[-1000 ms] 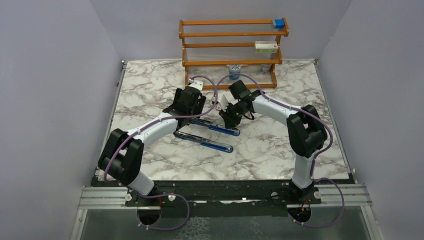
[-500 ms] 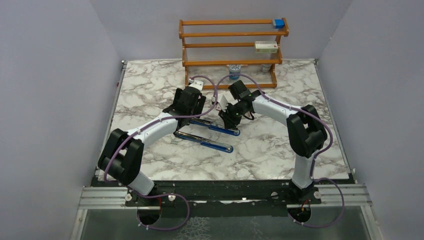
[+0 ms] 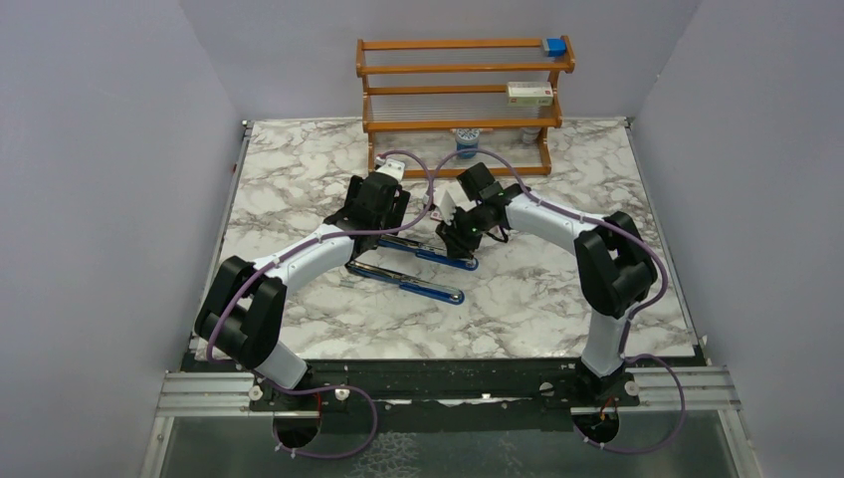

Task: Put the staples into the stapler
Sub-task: Install the staple into the stapler, then adjust the staple in the stapler.

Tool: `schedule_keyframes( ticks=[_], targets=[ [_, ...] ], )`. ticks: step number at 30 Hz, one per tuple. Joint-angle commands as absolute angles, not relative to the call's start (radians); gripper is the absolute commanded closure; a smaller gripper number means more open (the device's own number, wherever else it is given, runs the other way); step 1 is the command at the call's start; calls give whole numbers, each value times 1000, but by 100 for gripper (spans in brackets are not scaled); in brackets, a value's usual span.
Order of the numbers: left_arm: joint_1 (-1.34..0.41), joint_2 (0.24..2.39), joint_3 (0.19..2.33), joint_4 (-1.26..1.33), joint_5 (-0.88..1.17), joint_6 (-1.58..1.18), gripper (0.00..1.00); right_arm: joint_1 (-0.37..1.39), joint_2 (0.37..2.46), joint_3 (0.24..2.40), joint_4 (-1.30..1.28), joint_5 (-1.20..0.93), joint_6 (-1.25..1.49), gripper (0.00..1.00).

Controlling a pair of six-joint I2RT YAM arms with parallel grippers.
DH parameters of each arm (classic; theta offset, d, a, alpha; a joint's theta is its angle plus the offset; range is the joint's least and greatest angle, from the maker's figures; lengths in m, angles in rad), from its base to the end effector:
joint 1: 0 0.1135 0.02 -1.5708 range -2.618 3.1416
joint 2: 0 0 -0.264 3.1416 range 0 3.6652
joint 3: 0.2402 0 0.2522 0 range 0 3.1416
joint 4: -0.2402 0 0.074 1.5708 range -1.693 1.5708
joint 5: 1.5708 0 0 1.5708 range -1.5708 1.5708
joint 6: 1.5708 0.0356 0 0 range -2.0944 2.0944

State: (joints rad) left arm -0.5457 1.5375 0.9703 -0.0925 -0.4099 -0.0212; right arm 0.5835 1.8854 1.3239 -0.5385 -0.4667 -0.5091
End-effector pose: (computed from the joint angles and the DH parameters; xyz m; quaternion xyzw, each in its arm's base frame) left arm 0.2931 -0.1614 0.2310 0.1415 0.8724 0.0550 0.4647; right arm 0.3158 0.2277 0.1906 -0.5376 0.7804 0.2331 0.2184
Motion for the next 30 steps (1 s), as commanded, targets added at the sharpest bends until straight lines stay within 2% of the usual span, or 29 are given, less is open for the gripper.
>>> schedule_keyframes(
  ticks=[1,13,22,30],
  targets=[
    [-551,1522,992,-79,-430,-15,18,587,1848,1302,-506,-474,-509,61],
    [-551,1522,992,-80,-432,-16,18,572,1785,1239,-358,-463,-435,59],
    [-550,1520,994,-81,-428,-19,18,572,1820,1209,-204,-424,-319,59],
    [-551,1520,993,-81,-432,-17,18,571,1880,1232,-192,-441,-296,59]
  ],
)
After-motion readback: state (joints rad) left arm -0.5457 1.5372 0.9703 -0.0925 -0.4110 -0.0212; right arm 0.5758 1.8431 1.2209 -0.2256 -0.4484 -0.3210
